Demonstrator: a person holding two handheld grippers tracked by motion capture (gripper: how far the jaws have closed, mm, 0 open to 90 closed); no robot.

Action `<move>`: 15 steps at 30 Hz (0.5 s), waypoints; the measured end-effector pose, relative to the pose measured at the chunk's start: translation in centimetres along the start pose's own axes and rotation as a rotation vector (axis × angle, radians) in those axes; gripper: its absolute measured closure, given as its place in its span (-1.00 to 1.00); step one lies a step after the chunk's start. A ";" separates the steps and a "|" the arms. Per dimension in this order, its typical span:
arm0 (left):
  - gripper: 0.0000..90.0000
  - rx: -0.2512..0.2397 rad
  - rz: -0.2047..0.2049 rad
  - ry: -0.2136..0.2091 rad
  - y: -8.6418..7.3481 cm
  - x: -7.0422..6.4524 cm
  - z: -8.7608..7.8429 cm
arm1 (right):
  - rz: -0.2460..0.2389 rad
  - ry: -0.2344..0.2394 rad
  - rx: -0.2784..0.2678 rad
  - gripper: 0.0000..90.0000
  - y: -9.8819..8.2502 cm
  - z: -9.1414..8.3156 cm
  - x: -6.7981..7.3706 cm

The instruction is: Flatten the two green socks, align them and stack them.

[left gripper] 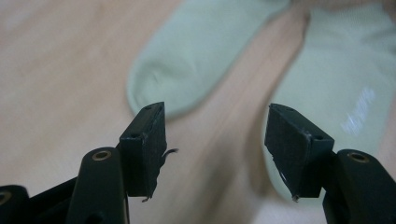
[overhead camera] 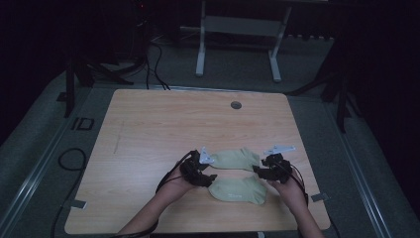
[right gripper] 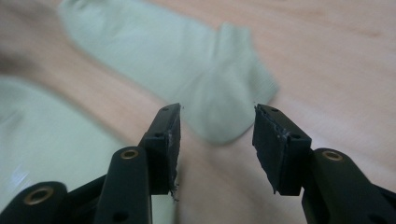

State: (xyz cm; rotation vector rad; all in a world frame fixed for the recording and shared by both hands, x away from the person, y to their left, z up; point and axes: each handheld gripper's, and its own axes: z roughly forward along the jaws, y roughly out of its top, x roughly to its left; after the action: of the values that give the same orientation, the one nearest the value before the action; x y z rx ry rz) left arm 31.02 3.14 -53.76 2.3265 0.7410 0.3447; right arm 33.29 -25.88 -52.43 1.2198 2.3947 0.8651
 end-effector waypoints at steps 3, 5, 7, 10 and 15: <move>-0.15 0.012 -0.026 -0.023 -0.8 -0.4 0.3 | -0.001 0.019 0.004 0.14 -1.3 -0.7 0.5; -0.09 0.023 -0.040 -0.019 -1.1 -0.7 0.6 | -0.005 0.037 0.017 0.14 -2.3 -1.0 1.0; -0.02 0.022 -0.046 -0.045 -1.4 -0.9 0.9 | -0.022 0.045 0.041 0.14 -3.0 -1.0 1.3; 0.03 0.043 -0.002 -0.047 -1.5 -1.4 1.4 | -0.035 0.037 0.069 0.14 -4.2 -1.1 1.7; 0.43 0.039 -0.022 -0.059 -1.3 -1.5 1.5 | -0.059 0.032 0.093 0.41 -4.9 -0.9 2.2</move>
State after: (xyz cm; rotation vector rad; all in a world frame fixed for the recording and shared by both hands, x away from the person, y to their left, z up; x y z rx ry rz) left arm 29.92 2.28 -55.77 2.3530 0.7500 0.2534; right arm 28.47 -26.70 -54.91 1.1702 2.5083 0.7696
